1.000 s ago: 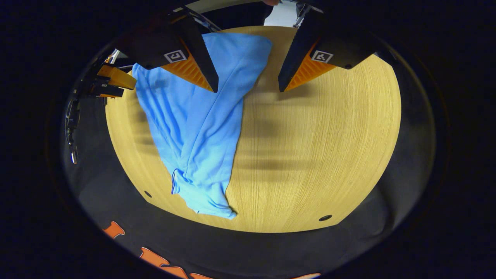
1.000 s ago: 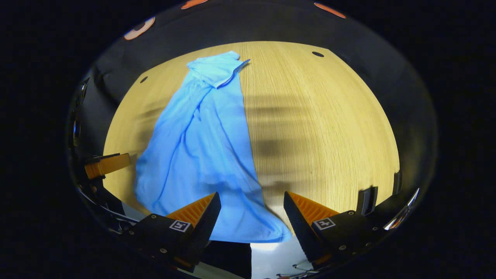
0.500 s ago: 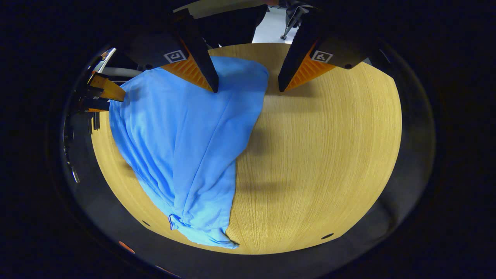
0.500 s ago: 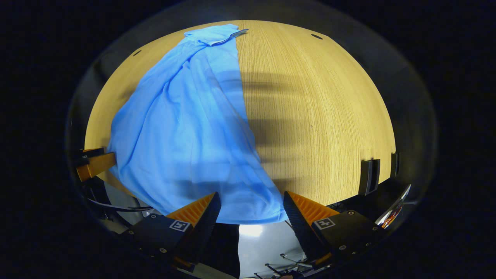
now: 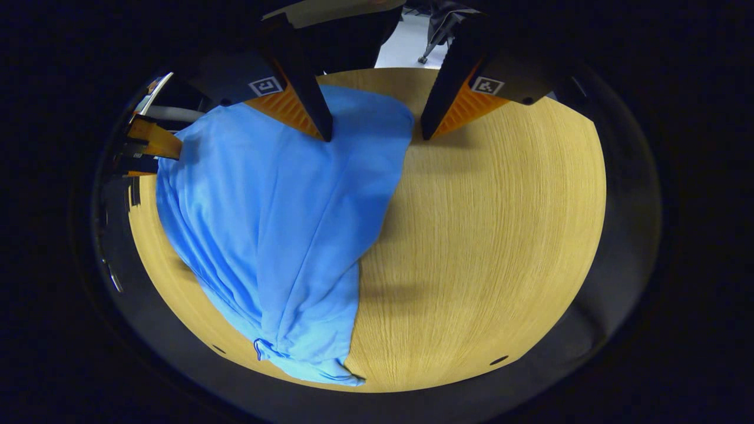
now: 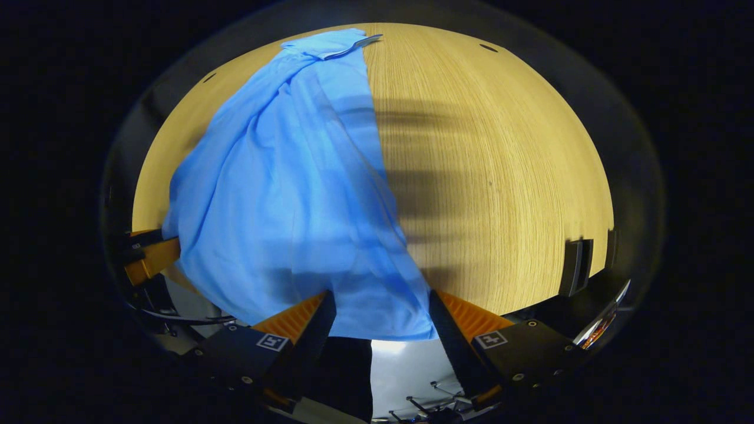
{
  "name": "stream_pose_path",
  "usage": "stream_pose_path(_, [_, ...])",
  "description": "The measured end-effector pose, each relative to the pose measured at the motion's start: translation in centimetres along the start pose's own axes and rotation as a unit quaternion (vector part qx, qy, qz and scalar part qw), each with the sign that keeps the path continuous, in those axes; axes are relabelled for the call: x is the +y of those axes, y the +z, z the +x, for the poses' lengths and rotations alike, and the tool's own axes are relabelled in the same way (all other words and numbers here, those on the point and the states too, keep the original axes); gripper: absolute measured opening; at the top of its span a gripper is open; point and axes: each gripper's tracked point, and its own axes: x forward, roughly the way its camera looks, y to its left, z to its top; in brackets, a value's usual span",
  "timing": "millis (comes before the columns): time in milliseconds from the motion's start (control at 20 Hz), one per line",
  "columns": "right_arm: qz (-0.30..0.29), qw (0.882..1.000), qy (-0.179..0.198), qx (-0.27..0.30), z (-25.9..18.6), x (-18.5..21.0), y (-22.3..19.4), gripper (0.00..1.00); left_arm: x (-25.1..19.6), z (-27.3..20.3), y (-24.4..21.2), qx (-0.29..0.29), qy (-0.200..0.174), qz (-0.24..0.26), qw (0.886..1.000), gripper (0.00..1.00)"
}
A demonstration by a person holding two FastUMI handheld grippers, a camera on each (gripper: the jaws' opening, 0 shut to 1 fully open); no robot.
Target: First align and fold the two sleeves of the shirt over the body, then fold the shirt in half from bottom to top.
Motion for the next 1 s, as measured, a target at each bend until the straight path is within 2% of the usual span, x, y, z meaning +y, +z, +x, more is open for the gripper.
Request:
stream_pose_path(150, [0.005,1.0,0.001,-0.018,0.0,0.0,0.1,0.99,0.0,0.1,0.0,-0.001,0.001,-0.008,1.0,0.99])
stream_pose_path(250, [0.004,1.0,0.001,-0.024,-0.1,0.2,0.2,0.94,-0.4,0.1,0.2,-0.006,-0.002,-0.018,1.0,0.85])
stream_pose_path(300, [-0.004,1.0,0.002,-0.027,-0.2,0.4,0.4,0.67,-0.7,0.1,0.4,-0.008,-0.005,-0.021,1.0,0.68])
stream_pose_path(350, [-0.012,0.999,0.004,-0.031,0.0,0.6,0.5,0.61,-1.2,0.2,0.5,-0.012,-0.015,-0.019,1.0,0.51])
stream_pose_path(400, [-0.015,0.999,0.008,-0.036,0.0,0.8,0.8,0.34,-1.7,0.1,0.5,-0.015,-0.021,-0.022,0.999,0.31])
stream_pose_path(450, [-0.014,0.999,0.014,-0.036,0.0,1.0,1.0,0.18,-2.0,0.2,0.8,-0.021,-0.027,-0.014,0.999,0.12])
stream_pose_path(500, [-0.011,0.999,0.027,-0.035,0.1,1.3,1.3,0.03,-2.5,0.3,1.2,-0.033,-0.04,-0.005,0.999,0.09])
stream_pose_path(600, [0.011,0.998,0.052,-0.023,0.0,1.4,1.8,0.01,-2.7,0.4,1.8,-0.035,-0.056,-0.011,0.998,0.09])
stream_pose_path(700, [0.022,0.998,0.06,-0.022,0.0,1.0,3.5,0.01,-2.2,0.0,3.5,-0.051,-0.052,-0.012,0.997,0.09])
stream_pose_path(750, [0.02,0.998,0.062,-0.028,-0.2,0.6,4.6,0.01,-2.0,-0.3,4.5,-0.061,-0.055,-0.015,0.996,0.09])
stream_pose_path(800, [0.018,0.997,0.063,-0.037,-0.6,0.4,5.9,0.01,-1.8,-0.6,5.7,-0.069,-0.055,-0.02,0.996,0.04])
stream_pose_path(1000, [0.012,0.994,0.077,-0.075,-2.6,0.2,12.1,0.01,-0.2,-1.5,10.6,-0.093,-0.042,-0.034,0.994,0.04])
